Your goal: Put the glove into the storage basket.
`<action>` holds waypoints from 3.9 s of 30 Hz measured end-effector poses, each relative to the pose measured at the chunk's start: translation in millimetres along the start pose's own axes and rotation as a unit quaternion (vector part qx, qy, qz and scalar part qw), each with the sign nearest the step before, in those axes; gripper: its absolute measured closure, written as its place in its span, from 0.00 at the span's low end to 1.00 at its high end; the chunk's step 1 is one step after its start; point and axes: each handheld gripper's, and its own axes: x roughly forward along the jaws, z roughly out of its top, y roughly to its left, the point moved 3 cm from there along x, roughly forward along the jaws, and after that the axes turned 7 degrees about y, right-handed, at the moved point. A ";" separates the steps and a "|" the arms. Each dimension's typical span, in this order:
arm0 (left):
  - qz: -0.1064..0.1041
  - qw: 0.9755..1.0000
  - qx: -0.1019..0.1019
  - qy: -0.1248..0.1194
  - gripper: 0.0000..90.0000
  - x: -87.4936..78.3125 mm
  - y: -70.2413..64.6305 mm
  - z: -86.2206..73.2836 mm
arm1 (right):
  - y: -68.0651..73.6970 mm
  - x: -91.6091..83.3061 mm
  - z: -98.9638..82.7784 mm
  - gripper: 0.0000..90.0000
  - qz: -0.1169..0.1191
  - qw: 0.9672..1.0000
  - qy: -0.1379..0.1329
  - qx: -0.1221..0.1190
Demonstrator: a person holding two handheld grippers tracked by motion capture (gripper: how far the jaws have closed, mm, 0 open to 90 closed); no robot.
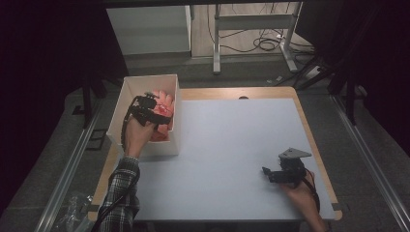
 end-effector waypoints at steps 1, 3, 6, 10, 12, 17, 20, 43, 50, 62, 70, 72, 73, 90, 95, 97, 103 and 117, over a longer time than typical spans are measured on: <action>-0.001 1.000 0.001 -0.004 0.02 -1.2 0.1 -0.9 | 0.1 0.0 0.0 0.17 0.000 1.000 0.000 0.000; -0.006 1.000 0.002 -0.014 0.02 -4.3 0.0 -3.3 | 0.1 0.0 0.0 0.17 0.000 1.000 0.000 0.000; -0.009 1.000 0.005 -0.029 0.02 -7.9 0.1 -7.0 | 0.1 0.0 0.0 0.17 0.000 1.000 0.000 0.000; -0.014 0.999 0.008 -0.039 0.02 -10.2 -0.6 -11.3 | 0.1 -0.1 0.0 0.17 0.000 1.000 0.000 0.000; -0.016 0.999 0.011 -0.042 0.02 -11.7 -1.0 -13.6 | 0.1 -0.1 0.0 0.17 0.000 1.000 0.000 0.000; -0.022 0.998 0.018 -0.052 0.02 -17.1 -3.7 -19.4 | 0.1 -0.1 0.0 0.17 0.000 1.000 0.000 0.000; -0.024 0.998 0.023 -0.057 0.02 -20.0 -5.1 -22.9 | 0.2 -0.1 0.0 0.17 0.000 1.000 0.000 0.000; -0.039 0.994 0.054 -0.087 0.02 -48.2 -21.0 -57.7 | 0.2 -0.3 0.0 0.17 -0.001 1.000 0.001 0.000; -0.049 0.992 0.064 -0.099 0.02 -55.9 -30.4 -70.4 | 0.1 -0.3 0.1 0.17 -0.001 1.000 0.000 -0.001; -0.071 0.987 0.089 -0.110 0.02 -62.7 -53.6 -95.1 | 0.1 -0.3 0.1 0.17 -0.001 1.000 0.000 -0.001; -0.090 0.983 0.113 -0.113 0.02 -62.7 -77.6 -106.4 | 0.1 -0.3 0.1 0.17 -0.001 1.000 0.000 -0.001; -0.095 0.982 0.120 -0.114 0.02 -61.5 -84.3 -108.6 | 0.1 -0.3 0.1 0.17 -0.001 1.000 0.000 -0.001; -0.098 0.981 0.124 -0.115 0.02 -60.6 -87.8 -109.6 | 0.0 -0.2 0.2 0.17 -0.001 1.000 0.000 -0.002; -0.148 0.970 0.161 -0.104 0.02 -24.0 -133.1 -125.1 | 0.0 -0.2 0.1 0.17 -0.001 1.000 0.000 -0.002; -0.156 0.968 0.168 -0.101 0.02 -10.0 -140.9 -128.3 | -0.1 -0.2 0.1 0.17 -0.001 1.000 0.000 -0.002; -0.162 0.967 0.168 -0.099 0.02 -2.8 -143.6 -129.9 | -0.1 -0.2 0.1 0.17 -0.001 1.000 0.000 -0.002; -0.163 0.967 0.175 -0.090 0.02 15.7 -149.6 -135.3 | -0.1 -0.2 0.1 0.17 -0.001 1.000 0.000 -0.001; -0.135 0.971 0.188 -0.059 0.02 37.3 -157.8 -140.8 | 0.0 -0.2 0.0 0.17 -0.001 1.000 0.000 -0.001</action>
